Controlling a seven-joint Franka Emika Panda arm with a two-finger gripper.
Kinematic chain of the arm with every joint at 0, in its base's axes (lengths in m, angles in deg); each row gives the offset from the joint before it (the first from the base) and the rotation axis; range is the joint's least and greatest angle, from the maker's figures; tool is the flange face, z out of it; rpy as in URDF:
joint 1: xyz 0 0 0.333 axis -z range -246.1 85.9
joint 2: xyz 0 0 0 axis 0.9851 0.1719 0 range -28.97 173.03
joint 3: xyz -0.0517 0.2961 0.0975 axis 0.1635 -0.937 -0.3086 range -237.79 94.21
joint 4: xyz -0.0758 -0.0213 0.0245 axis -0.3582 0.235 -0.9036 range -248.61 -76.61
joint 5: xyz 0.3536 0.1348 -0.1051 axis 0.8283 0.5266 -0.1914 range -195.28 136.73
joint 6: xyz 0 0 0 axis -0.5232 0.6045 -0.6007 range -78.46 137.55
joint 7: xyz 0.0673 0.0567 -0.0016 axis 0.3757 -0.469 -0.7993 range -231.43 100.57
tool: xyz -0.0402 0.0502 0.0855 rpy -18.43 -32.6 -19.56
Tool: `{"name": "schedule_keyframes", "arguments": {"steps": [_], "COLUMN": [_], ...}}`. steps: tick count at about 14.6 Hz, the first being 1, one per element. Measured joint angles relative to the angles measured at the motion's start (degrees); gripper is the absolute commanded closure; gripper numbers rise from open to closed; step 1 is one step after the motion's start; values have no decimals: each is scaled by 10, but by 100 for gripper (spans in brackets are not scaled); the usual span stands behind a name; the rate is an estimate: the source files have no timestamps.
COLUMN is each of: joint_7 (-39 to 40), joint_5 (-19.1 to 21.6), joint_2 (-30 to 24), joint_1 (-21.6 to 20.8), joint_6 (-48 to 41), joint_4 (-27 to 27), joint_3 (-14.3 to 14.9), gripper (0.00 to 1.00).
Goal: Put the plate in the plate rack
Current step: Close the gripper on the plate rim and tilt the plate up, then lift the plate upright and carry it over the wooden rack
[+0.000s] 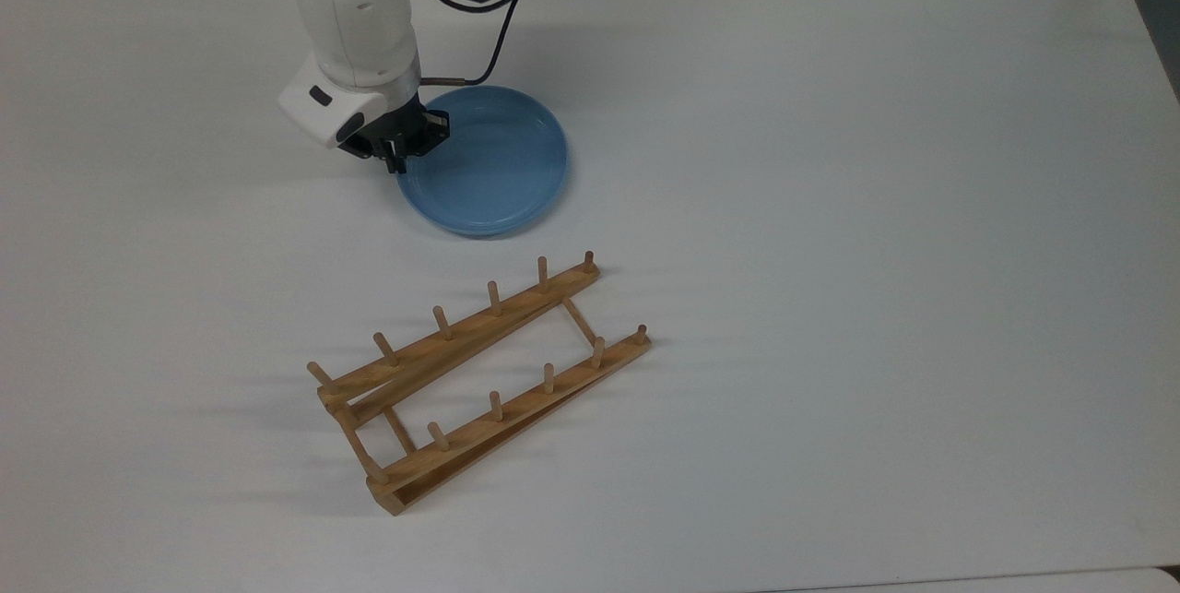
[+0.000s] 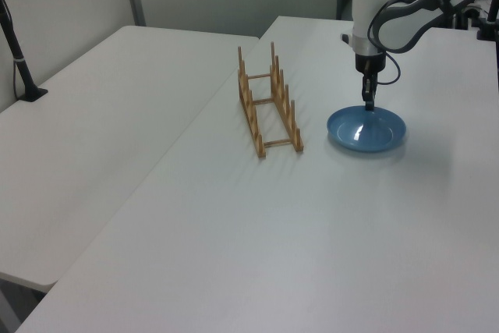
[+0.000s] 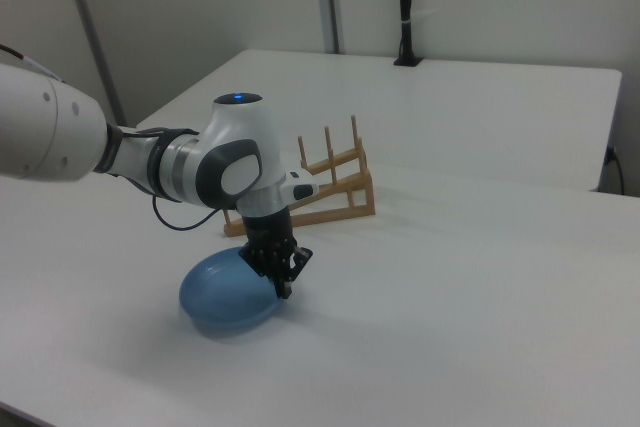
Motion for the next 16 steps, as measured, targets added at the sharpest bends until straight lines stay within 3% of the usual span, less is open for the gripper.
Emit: {"name": "schedule_keyframes", "arguments": {"steps": [9,16], "joint_7": [32,124], "joint_5": [-1,-2], "joint_2": [-12,-110], "joint_1": [4,45], "joint_6": [4,-6], "joint_4": [15,54], "joint_3": [-1,0], "gripper": [100,100]}}
